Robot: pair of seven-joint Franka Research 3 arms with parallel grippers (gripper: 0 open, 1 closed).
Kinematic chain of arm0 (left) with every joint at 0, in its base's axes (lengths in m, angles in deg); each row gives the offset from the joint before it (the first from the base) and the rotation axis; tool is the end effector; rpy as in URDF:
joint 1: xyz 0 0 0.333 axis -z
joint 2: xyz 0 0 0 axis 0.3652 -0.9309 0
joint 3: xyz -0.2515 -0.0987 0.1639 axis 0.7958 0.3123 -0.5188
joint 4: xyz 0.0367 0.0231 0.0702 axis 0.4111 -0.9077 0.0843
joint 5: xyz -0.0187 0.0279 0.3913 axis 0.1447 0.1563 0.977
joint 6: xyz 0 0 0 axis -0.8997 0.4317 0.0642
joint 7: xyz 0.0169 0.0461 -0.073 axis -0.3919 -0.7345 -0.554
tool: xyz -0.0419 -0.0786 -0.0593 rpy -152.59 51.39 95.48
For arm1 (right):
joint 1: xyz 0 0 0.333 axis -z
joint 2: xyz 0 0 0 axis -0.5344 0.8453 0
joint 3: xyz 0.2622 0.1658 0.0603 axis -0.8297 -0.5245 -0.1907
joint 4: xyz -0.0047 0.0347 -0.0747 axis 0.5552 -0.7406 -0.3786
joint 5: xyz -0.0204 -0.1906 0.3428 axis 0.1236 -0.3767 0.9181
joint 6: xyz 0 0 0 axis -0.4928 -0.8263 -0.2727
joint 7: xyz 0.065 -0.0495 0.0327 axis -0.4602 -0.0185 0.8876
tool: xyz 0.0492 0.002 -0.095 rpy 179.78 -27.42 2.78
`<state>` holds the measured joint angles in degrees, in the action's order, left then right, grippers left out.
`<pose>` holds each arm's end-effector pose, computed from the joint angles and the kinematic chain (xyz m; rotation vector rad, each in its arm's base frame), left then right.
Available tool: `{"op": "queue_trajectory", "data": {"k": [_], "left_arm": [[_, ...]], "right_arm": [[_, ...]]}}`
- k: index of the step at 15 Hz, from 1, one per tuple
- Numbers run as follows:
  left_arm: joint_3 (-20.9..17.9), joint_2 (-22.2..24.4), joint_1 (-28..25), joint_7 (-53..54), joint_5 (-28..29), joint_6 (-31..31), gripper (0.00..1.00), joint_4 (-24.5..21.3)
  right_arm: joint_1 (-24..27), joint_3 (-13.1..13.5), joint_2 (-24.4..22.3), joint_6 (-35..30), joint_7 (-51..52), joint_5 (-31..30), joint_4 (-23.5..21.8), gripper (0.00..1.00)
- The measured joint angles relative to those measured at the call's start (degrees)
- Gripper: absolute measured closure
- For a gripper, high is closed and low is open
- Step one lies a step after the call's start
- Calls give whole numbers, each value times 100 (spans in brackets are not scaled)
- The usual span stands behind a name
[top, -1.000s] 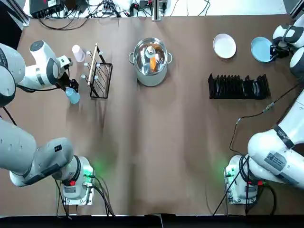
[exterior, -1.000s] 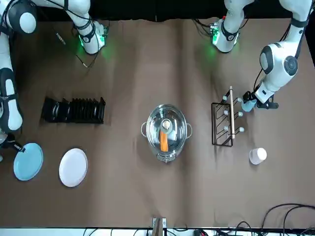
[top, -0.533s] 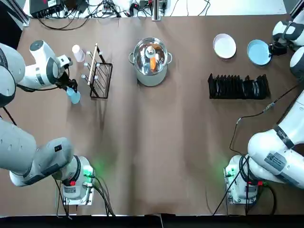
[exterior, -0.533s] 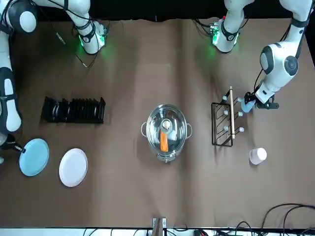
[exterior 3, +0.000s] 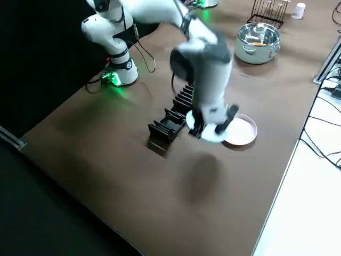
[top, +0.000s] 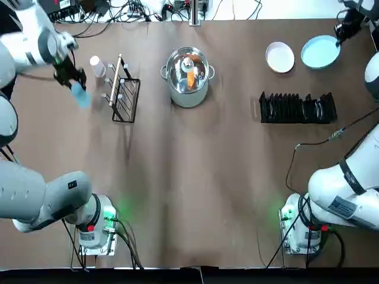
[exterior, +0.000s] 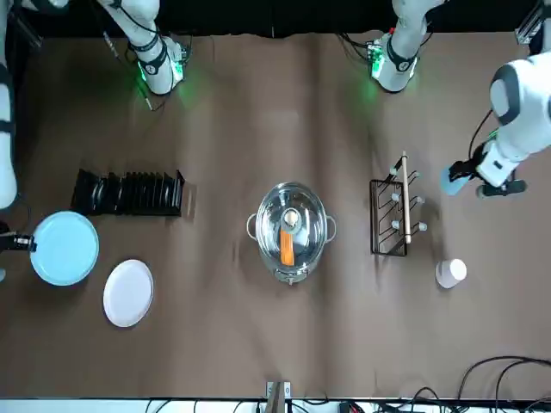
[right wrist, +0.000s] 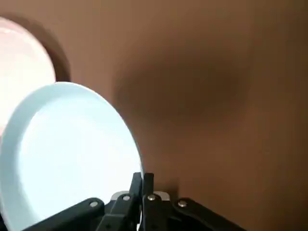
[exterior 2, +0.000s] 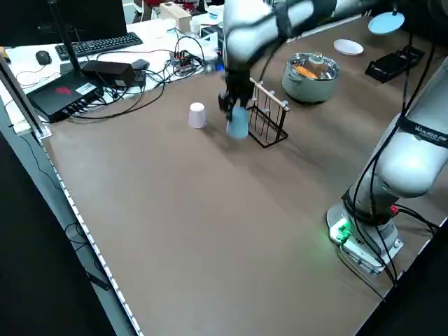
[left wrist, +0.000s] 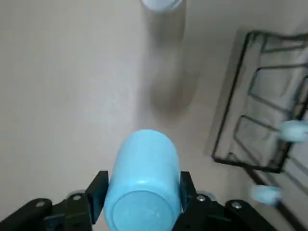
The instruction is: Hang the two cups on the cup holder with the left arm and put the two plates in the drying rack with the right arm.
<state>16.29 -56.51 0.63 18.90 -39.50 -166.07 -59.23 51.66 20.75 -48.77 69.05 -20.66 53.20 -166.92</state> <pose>0.4961 0.0897 0.3721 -3.1175 -0.1711 0.1524 0.6636 -0.2265 0.3892 3.0016 0.0553 -0.1324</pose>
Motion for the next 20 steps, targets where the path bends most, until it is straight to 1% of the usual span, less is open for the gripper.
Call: {"op": "queue_trajectory", "data": {"k": [1, 2, 3, 5, 7, 9, 11, 12, 15, 17, 20], "left_arm": [[123, 31, 7, -325, -4, 360, 35, 340], [249, 31, 17, -697, -24, 587, 35, 617], [381, 12, 29, -1103, -82, 720, 35, 814], [602, -76, 61, -1882, -247, 788, 35, 977], [698, -240, 91, -2465, -412, 772, 35, 1049], [702, -425, 108, -2895, -503, 668, 35, 1120], [703, -581, 154, -3357, -534, 485, 35, 1171], [703, -641, 208, -3588, -535, 430, 35, 1188], [707, -740, 387, -4021, -535, 376, 35, 1206], [707, -767, 423, -4148, -535, 363, 35, 1205], [706, -828, 422, -4150, -535, 304, 35, 1204]], "right_arm": [[-171, -7, -161, -229, 10, -432, -6, 97], [-318, -12, -301, -553, 79, -807, -17, 97], [-416, -14, -412, -874, 267, -1045, -33, 97], [-543, -12, -592, -1224, 728, -1414, -140, 97], [-642, -14, -776, -1356, 914, -1973, -520, 97], [-773, -15, -917, -1353, 938, -2548, -1051, 97], [-957, -14, -1008, -1347, 908, -2923, -1504, 97], [-1062, -13, -1046, -1347, 757, -3012, -1694, 97], [-1319, -15, -1100, -1288, -163, -3349, -2312, 97], [-1403, -13, -1101, -1023, -583, -3519, -2735, 97], [-1399, 30, -1102, -747, -778, -3633, -2910, 97]]}}
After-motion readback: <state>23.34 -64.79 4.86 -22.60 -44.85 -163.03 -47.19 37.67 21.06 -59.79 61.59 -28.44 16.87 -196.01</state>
